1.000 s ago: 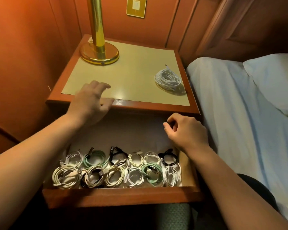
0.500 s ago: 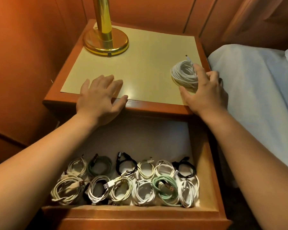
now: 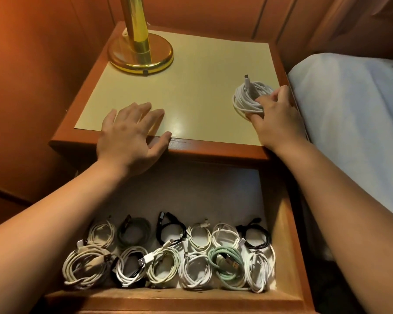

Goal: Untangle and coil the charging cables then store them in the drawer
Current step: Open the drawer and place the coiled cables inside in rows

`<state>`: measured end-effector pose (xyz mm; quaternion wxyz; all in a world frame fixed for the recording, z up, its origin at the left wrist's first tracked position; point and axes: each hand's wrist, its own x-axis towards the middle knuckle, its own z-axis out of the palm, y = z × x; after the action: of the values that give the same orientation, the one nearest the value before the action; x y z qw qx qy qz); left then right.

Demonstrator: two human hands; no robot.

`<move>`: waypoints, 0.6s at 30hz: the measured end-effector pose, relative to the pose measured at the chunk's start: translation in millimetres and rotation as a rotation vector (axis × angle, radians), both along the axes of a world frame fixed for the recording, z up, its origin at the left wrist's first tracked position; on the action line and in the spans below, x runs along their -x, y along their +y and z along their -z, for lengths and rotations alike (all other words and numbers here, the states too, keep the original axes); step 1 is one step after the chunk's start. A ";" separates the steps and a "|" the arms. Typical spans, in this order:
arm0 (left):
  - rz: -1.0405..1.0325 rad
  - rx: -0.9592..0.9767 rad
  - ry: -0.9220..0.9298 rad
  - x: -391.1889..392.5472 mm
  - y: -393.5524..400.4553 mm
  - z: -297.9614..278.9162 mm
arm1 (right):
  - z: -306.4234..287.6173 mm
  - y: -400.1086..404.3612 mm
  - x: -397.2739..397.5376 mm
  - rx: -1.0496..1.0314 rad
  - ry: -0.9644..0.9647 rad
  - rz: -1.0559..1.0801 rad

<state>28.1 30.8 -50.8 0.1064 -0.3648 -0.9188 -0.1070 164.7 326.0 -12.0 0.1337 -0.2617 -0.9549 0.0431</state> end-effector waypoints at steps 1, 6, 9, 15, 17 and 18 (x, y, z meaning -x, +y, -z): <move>-0.001 -0.001 0.001 0.1 0.0 -0.1 | 0.0 -1.7 -2.1 -0.004 0.002 -0.007; -0.009 -0.003 -0.006 1.0 -0.5 1.2 | -2.7 -23.1 -14.4 0.067 0.059 -0.090; -0.008 -0.006 -0.013 -0.3 -1.0 1.1 | -11.7 -43.1 -25.4 0.138 0.107 -0.151; -0.013 0.001 -0.038 -3.5 -1.3 -2.7 | -27.3 -93.7 -59.6 0.342 0.196 -0.244; -0.016 0.007 -0.044 -4.2 -1.3 -4.1 | -27.8 -114.2 -73.4 0.409 0.181 -0.290; -0.016 0.011 -0.047 -4.6 -1.1 -4.6 | -27.1 -124.6 -81.4 0.439 0.166 -0.308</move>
<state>32.7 29.7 -46.2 0.0834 -0.3553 -0.9245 -0.1098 246.1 201.5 15.1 0.1433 -0.1316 -0.9370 0.2901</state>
